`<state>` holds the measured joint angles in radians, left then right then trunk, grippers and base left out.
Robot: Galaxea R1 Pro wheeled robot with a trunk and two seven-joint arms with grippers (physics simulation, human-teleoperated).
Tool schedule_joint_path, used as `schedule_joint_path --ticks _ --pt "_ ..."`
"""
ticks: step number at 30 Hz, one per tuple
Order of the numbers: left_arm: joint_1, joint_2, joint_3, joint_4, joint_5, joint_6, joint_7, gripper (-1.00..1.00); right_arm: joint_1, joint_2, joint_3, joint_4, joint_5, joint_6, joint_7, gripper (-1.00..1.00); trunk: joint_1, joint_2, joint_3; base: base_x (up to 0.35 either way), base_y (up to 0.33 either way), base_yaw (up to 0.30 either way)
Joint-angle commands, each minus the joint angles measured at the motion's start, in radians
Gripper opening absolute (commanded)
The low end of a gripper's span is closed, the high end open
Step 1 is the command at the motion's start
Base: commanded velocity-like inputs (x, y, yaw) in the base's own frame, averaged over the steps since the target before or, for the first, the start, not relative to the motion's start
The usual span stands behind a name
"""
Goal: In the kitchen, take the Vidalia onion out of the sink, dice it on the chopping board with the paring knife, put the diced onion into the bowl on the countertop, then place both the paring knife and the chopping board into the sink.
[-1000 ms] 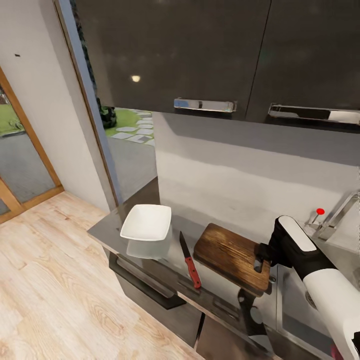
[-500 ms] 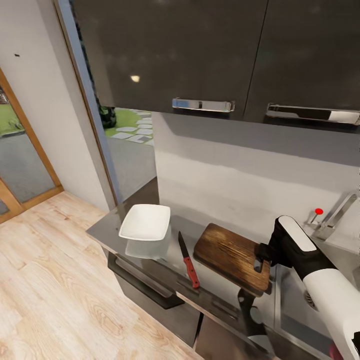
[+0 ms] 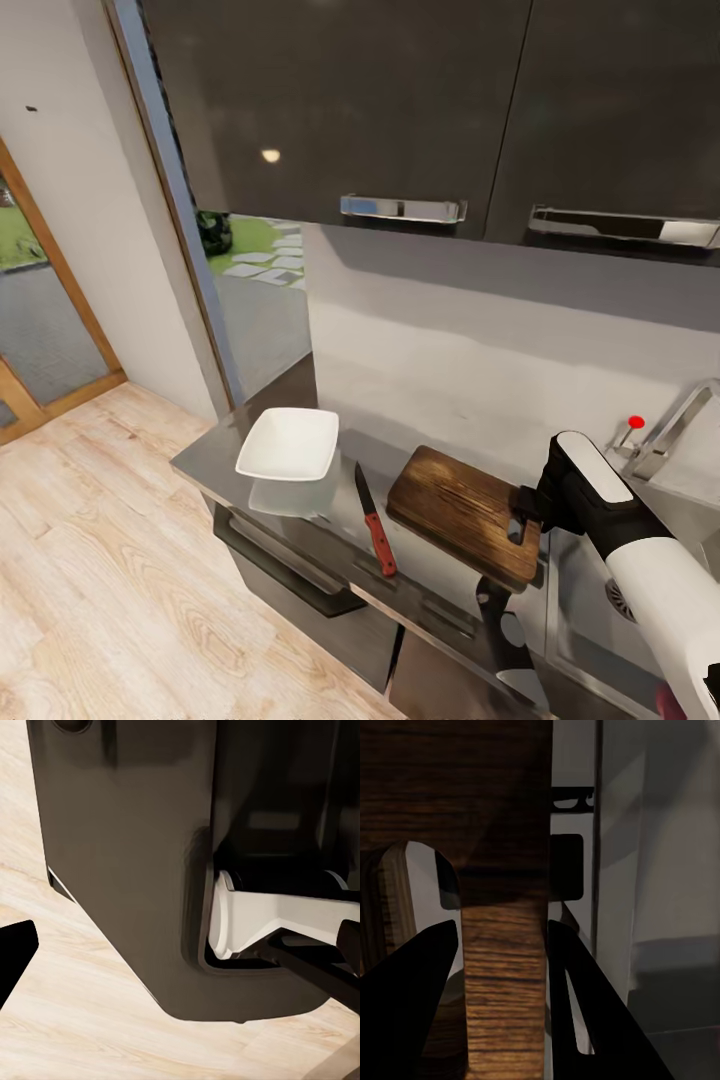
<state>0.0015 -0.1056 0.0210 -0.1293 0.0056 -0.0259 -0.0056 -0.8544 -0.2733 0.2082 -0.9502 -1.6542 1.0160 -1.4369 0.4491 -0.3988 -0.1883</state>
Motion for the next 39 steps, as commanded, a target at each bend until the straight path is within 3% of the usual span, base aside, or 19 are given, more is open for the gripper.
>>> schedule_joint_path --ticks 1,25,26,39 --pt "0.000 0.000 0.002 -0.001 0.001 -0.002 -0.001 1.00 0.000 -0.001 0.004 0.001 0.001 0.015 -0.011 -1.00 0.001 -0.001 -0.004 0.000 0.000 0.000" --pt "0.000 0.000 0.002 -0.001 0.001 -0.002 -0.001 1.00 0.000 -0.001 0.004 0.001 0.001 0.015 -0.011 -1.00 0.001 -0.001 -0.011 0.000 0.000 0.000" --pt "0.000 0.000 0.002 -0.001 0.001 -0.002 -0.001 1.00 0.000 -0.001 0.004 0.001 0.001 0.015 -0.011 1.00 0.001 -0.001 -0.011 0.000 0.000 0.000" --pt "0.000 0.000 0.002 -0.001 0.001 -0.002 -0.001 1.00 0.000 -0.001 0.004 0.001 0.001 0.015 -0.011 1.00 0.001 -0.001 -0.011 0.000 0.000 0.000"
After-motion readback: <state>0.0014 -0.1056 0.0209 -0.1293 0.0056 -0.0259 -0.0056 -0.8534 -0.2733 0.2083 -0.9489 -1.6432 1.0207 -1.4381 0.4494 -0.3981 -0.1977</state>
